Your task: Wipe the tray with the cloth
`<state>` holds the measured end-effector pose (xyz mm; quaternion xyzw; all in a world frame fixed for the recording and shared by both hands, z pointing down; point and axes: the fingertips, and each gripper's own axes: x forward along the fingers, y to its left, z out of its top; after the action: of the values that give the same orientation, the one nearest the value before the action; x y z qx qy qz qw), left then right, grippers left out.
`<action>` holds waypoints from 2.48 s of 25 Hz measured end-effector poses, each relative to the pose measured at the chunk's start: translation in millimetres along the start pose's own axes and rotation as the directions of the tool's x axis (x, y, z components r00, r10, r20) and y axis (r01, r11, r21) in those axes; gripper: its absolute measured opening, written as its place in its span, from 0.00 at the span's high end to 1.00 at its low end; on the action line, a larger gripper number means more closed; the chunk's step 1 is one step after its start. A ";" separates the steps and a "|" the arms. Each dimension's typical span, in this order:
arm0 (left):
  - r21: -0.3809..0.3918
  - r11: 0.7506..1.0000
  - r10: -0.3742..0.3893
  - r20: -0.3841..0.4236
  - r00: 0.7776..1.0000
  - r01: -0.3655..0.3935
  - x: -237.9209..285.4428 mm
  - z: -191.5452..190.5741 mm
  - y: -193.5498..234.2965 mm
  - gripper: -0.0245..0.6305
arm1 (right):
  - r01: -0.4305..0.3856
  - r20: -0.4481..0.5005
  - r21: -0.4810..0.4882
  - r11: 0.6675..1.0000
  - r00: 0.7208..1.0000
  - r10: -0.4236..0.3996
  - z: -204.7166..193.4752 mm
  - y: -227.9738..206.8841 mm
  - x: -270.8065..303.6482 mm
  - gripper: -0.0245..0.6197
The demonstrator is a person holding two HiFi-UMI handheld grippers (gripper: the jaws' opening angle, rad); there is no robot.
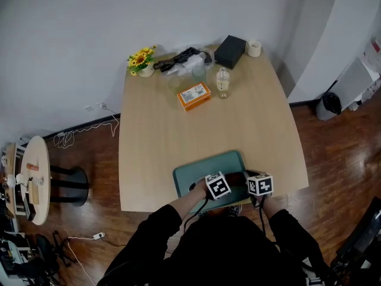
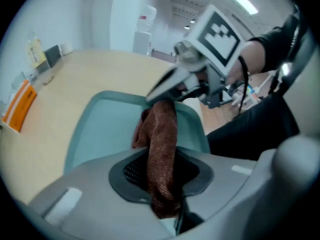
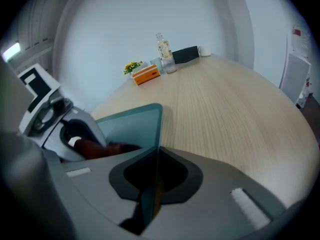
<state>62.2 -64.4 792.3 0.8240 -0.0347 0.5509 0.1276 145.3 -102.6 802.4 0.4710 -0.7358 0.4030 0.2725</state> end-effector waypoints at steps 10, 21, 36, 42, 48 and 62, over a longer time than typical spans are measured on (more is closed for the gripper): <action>-0.090 0.970 0.222 -0.035 0.975 -0.224 7.0 43.0 88.9 0.85 | -0.009 0.010 -0.004 1.000 1.000 0.009 0.6 -0.5 2.5 0.94; 0.040 0.990 -0.136 0.053 0.989 0.134 28.0 34.8 -102.1 0.85 | -0.022 -0.017 -0.002 1.000 1.000 0.022 -8.7 -4.9 -4.4 0.94; -0.110 0.961 0.249 -0.057 0.967 -0.254 -34.9 -78.9 66.7 0.85 | 0.018 0.008 0.010 1.000 1.000 -0.018 -0.2 -2.5 4.0 0.94; -0.108 0.919 0.366 -0.126 0.922 -0.379 -53.8 -109.0 121.6 0.85 | 0.036 0.013 0.020 0.999 0.999 -0.036 -2.2 -1.7 5.6 0.94; -0.129 0.949 0.282 -0.054 0.958 -0.286 -37.3 -89.0 64.6 0.85 | 0.048 0.009 0.044 0.998 0.999 -0.048 -9.7 2.2 1.7 0.94; -0.515 0.782 0.320 -0.150 0.935 -0.351 -68.0 -142.5 143.9 0.85 | 0.079 0.004 0.047 0.996 0.997 -0.080 -15.9 10.4 -3.2 0.93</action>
<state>-120.9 -173.5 806.1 0.7209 -0.3290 0.5553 0.2526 137.4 -85.2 804.7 0.5074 -0.7075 0.4078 0.2751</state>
